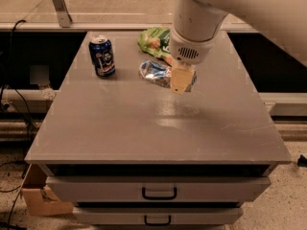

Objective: Place redbull can upright

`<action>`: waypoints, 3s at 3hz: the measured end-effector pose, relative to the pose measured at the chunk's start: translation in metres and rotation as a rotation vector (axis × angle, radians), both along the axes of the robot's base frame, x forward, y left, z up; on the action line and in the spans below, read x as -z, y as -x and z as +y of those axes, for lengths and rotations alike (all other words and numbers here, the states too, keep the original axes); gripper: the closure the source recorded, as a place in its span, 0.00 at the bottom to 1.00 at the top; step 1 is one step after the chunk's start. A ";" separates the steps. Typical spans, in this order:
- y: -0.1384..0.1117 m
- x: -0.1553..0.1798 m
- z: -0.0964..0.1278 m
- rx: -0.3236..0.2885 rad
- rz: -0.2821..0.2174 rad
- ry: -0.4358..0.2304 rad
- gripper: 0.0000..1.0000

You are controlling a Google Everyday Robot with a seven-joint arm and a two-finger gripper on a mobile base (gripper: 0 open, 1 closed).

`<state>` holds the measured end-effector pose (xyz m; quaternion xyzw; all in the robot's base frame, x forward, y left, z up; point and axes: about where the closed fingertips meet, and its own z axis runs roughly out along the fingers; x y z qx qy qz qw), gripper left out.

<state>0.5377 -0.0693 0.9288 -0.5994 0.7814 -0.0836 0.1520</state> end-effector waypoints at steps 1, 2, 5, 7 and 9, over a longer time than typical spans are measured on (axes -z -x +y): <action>0.008 -0.015 0.001 -0.176 -0.098 0.159 1.00; 0.012 -0.022 -0.004 -0.376 -0.189 0.374 1.00; 0.007 -0.016 -0.003 -0.639 -0.154 0.546 1.00; 0.006 -0.048 -0.015 -0.823 -0.266 0.654 1.00; 0.001 -0.071 -0.041 -1.012 -0.419 0.648 1.00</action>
Offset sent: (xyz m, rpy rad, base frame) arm -0.0123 -0.0041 0.0289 -0.7167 -0.2849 0.7543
